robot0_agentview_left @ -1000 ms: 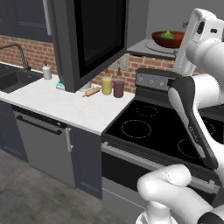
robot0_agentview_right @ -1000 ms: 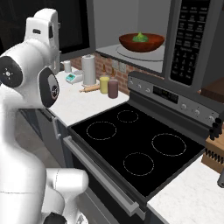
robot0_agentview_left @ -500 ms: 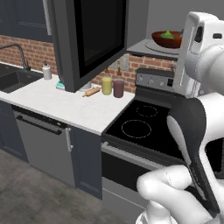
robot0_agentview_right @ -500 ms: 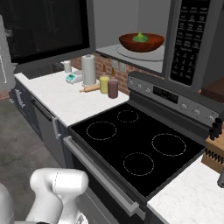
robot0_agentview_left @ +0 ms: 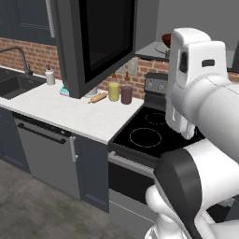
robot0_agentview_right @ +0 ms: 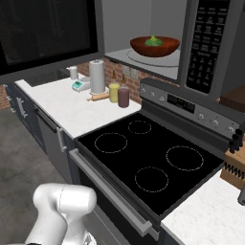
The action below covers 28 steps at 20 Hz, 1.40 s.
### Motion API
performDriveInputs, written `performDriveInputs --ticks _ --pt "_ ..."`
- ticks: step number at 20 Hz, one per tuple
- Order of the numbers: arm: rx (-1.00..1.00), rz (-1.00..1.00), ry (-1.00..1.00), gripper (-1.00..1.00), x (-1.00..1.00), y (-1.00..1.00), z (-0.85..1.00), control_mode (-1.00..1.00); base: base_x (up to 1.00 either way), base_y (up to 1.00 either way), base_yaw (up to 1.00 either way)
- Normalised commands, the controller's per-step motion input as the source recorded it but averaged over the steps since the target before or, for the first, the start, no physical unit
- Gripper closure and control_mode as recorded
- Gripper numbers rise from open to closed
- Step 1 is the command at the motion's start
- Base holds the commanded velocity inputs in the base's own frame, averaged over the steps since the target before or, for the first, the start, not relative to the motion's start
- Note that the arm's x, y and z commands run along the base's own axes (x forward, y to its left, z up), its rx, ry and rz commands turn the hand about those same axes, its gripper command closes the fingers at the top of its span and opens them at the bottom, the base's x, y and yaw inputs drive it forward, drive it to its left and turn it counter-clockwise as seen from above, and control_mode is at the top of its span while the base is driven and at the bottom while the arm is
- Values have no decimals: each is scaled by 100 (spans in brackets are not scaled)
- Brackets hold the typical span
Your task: Pick the broccoli from the sink and place it in the bowl. Then pick the bowl and place it in the microwave. Then close the microwave door and press the start button.
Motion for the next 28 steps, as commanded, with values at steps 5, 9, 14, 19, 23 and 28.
performDriveInputs --ticks 5,9,14,19,23,28 --pt "-5 0 0 -100 -3 74 -49 -100 0 0 0" --pt "-4 0 -6 -100 20 71 -69 -100 0 0 0" --pt "-5 0 -16 -100 36 52 -61 -100 0 0 0" --pt "-2 -3 -15 -100 70 53 -53 -100 0 0 0" --pt "0 -7 -2 -100 77 44 -19 -100 0 0 0" --pt "0 -10 0 -100 66 70 -26 -100 0 0 0"
